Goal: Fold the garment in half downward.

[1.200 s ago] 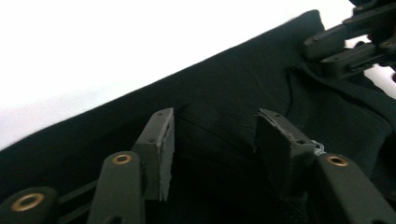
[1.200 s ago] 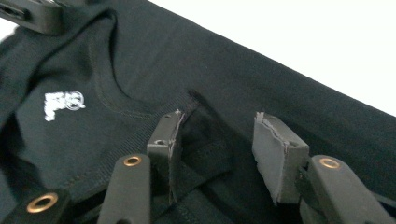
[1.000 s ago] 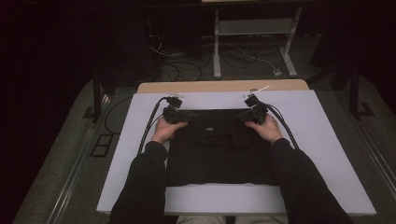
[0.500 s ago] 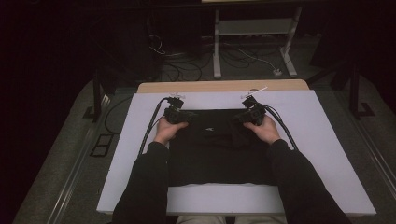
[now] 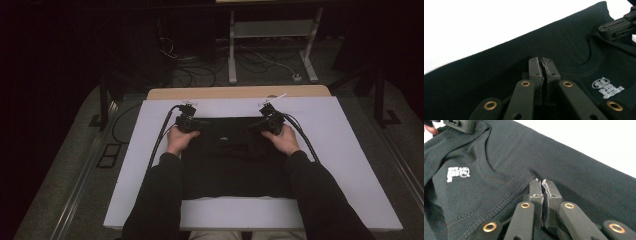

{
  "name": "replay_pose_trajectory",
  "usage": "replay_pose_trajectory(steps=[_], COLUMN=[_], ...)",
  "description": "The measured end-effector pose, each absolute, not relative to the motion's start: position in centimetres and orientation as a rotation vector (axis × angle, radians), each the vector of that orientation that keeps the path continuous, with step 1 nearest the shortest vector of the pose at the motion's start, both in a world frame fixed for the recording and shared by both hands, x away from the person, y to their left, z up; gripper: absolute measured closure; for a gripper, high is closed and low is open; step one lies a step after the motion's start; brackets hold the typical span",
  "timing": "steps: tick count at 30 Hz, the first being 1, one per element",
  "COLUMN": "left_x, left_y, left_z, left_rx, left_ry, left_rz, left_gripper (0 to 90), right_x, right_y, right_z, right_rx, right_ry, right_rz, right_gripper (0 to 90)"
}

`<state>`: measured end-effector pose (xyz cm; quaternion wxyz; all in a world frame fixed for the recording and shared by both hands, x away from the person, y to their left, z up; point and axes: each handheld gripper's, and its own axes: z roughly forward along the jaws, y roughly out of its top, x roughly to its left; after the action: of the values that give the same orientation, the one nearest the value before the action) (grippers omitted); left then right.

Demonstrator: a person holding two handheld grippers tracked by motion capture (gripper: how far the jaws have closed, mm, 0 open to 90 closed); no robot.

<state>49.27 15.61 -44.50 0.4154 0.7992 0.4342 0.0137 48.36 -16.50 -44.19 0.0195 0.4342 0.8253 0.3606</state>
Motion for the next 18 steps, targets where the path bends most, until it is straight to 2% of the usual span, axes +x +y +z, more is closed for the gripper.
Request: replay_pose_trajectory(steps=[18], left_x=[48.2], left_y=[15.9], left_z=[-41.8], left_rx=[1.968], left_ry=[1.029], left_rz=[0.036], left_gripper=[86.7], right_x=[47.7], right_y=[-18.5], right_z=[-41.7], right_rx=[1.365], right_ry=[2.543], right_rz=[1.305], right_gripper=[86.8])
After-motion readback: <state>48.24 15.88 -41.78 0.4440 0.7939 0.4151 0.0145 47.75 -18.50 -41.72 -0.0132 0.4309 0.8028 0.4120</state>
